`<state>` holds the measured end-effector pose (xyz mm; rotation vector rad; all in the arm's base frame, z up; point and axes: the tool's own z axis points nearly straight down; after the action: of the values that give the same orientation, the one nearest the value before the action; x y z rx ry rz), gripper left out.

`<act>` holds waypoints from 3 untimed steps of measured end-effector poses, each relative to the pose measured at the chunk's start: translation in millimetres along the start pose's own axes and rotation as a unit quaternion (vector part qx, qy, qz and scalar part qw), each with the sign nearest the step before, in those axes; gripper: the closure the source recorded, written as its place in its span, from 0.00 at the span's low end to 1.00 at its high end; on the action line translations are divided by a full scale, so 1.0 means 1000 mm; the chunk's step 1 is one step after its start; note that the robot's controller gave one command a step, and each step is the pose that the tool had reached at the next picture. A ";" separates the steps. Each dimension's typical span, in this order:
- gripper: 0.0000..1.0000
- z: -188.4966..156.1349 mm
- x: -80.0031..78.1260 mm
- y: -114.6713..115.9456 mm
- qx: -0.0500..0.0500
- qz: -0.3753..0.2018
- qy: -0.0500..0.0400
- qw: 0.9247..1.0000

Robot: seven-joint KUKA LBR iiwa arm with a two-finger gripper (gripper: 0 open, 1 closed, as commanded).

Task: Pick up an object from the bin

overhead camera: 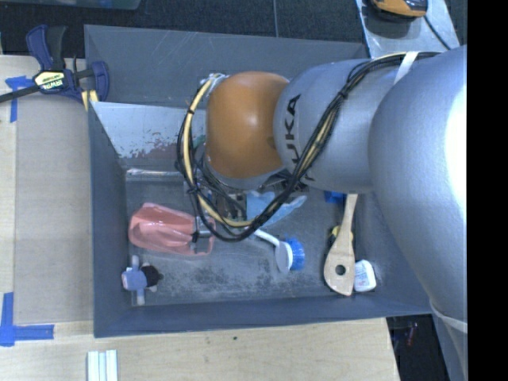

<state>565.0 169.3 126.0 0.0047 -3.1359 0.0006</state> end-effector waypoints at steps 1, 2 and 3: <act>0.00 -0.005 -0.002 -0.001 -0.001 0.002 -0.004 1.000; 0.00 0.056 0.011 0.015 -0.001 0.097 -0.002 0.995; 0.00 0.004 0.020 0.012 -0.002 0.154 -0.007 0.988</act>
Offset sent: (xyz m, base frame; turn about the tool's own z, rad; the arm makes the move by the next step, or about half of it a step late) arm -0.0109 0.0148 -0.0560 0.1960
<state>544.8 181.4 122.1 -0.4811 -3.1127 -0.0051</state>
